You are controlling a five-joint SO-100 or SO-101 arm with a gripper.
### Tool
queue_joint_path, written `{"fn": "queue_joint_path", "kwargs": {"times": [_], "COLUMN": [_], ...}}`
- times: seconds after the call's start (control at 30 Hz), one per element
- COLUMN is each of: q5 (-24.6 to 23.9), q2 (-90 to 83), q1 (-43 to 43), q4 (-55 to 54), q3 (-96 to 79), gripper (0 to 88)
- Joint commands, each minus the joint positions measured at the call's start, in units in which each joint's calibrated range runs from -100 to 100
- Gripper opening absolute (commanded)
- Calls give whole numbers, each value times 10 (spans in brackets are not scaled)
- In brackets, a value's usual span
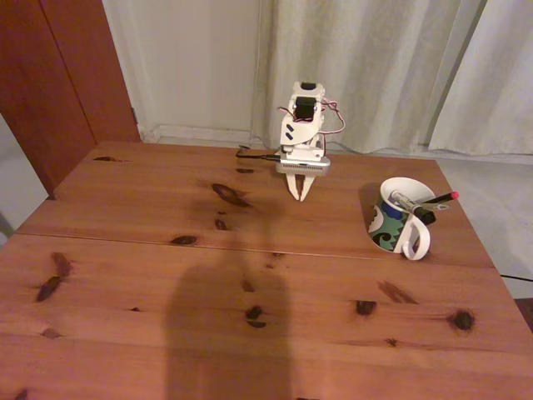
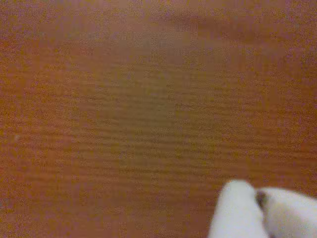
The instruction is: Clean up the desk and place the pens and markers into the cup
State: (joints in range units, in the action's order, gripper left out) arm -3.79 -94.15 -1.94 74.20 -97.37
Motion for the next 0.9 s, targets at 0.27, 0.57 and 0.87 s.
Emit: {"fn": "queue_joint_path", "kwargs": {"times": [0.27, 0.57, 0.87], "q5": [65, 71, 71], "q2": [-39, -39, -38], "q1": [0, 2, 2], "q4": [29, 29, 29], "q3": [-21, -21, -21], "gripper": [8, 11, 11]}}
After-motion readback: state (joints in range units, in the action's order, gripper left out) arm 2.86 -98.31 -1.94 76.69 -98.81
